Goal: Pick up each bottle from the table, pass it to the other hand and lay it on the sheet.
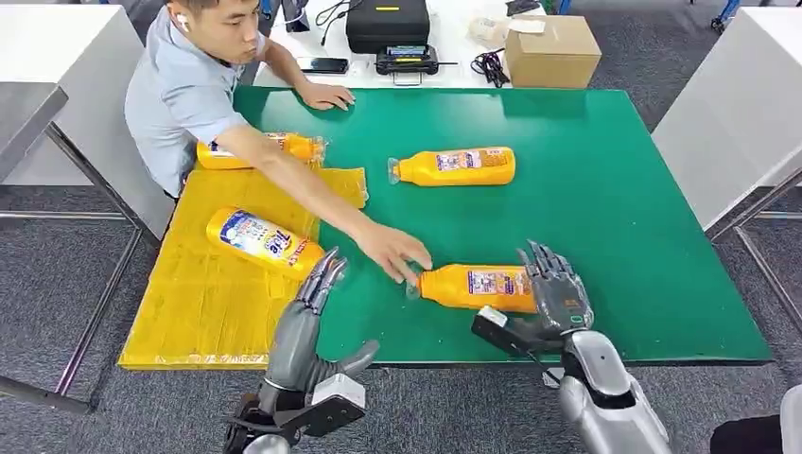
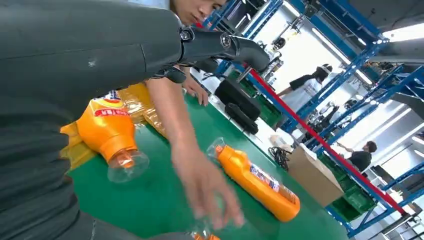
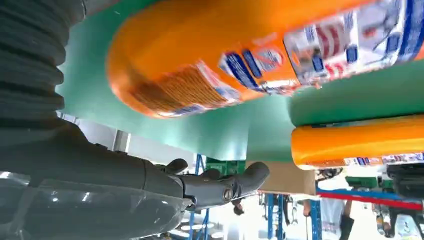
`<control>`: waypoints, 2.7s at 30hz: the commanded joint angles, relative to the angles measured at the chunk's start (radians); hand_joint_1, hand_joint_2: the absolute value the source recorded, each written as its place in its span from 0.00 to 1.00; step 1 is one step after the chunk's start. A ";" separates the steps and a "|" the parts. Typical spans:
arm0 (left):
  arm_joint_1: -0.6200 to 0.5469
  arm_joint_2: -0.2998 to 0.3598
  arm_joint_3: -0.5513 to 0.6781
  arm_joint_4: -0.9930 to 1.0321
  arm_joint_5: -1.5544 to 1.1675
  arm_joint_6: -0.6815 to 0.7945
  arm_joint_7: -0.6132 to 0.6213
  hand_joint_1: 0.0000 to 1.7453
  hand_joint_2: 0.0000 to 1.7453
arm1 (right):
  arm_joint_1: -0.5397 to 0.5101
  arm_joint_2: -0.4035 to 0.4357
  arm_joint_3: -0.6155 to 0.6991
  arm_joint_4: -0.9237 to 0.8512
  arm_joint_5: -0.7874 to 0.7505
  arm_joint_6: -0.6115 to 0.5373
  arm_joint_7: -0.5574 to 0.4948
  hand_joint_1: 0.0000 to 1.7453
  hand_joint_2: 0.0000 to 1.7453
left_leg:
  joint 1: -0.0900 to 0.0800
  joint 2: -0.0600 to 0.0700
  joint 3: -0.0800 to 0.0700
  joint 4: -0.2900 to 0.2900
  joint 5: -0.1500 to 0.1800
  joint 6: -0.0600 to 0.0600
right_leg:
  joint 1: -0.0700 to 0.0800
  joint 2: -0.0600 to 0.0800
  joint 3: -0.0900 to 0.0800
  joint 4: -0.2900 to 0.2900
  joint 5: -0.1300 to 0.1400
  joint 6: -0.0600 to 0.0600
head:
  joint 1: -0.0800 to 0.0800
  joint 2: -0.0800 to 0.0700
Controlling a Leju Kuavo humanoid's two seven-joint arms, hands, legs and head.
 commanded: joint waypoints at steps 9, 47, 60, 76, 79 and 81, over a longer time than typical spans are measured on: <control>-0.094 0.013 -0.057 0.142 0.028 0.007 -0.020 0.00 1.00 | -0.267 -0.012 0.084 0.427 -0.066 0.086 -0.009 0.00 1.00 | 0.001 0.002 0.006 -0.001 -0.002 -0.002 | 0.002 0.001 0.006 -0.001 -0.001 -0.002 | 0.000 0.000; -0.121 -0.076 -0.019 0.235 0.753 -0.078 -0.227 0.00 1.00 | -0.082 -0.009 -0.045 0.230 -0.621 0.271 -0.332 1.00 1.00 | 0.002 -0.001 0.009 -0.001 -0.002 -0.002 | 0.002 -0.002 0.010 -0.002 -0.001 -0.002 | 0.000 0.000; -0.161 -0.057 -0.082 0.339 1.152 -0.135 -0.247 0.00 1.00 | -0.067 0.130 -0.073 0.035 -0.854 0.303 -0.370 1.00 1.00 | 0.002 0.006 0.008 0.000 -0.003 -0.003 | 0.002 0.006 0.007 0.001 -0.001 -0.003 | 0.000 0.000; -0.266 -0.072 -0.196 0.555 0.981 -0.137 -0.312 0.00 1.00 | -0.187 0.173 0.091 0.095 -0.793 0.224 -0.369 1.00 1.00 | 0.001 0.002 0.006 0.000 -0.002 -0.003 | 0.002 0.002 0.006 0.000 -0.001 -0.002 | 0.000 0.000; -0.265 -0.072 -0.195 0.550 0.978 -0.136 -0.309 0.00 1.00 | -0.189 0.171 0.093 0.101 -0.792 0.224 -0.370 1.00 1.00 | 0.001 0.002 0.005 0.000 -0.001 -0.002 | 0.001 0.002 0.006 -0.001 0.000 -0.001 | 0.000 0.000; -0.267 -0.071 -0.200 0.550 0.957 -0.125 -0.308 0.00 1.00 | -0.194 0.165 0.102 0.109 -0.792 0.233 -0.364 1.00 1.00 | 0.001 0.001 0.006 0.000 -0.001 -0.002 | 0.001 0.002 0.006 0.000 -0.001 -0.001 | 0.000 0.000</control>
